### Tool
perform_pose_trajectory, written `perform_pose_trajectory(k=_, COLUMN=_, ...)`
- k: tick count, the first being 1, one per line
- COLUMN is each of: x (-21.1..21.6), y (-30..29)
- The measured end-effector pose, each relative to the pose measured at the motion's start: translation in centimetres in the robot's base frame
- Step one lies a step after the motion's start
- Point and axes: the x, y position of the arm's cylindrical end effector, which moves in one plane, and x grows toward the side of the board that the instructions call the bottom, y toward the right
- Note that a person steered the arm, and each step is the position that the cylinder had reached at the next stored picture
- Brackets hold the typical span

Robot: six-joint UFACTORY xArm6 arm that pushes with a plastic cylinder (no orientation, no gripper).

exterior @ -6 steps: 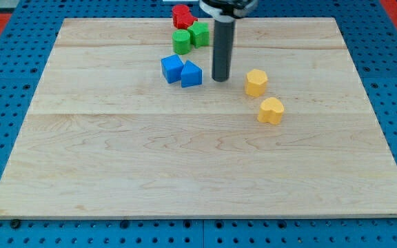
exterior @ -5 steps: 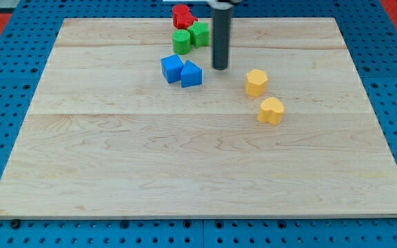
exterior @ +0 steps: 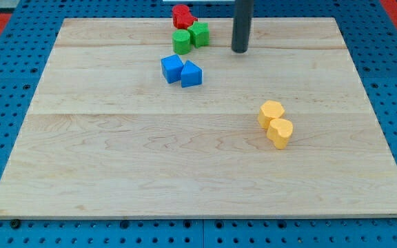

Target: Slide red star closer to the blue cube

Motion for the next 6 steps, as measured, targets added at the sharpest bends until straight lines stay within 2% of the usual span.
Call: perform_pose_trajectory(k=6, x=-0.07, y=0.01)
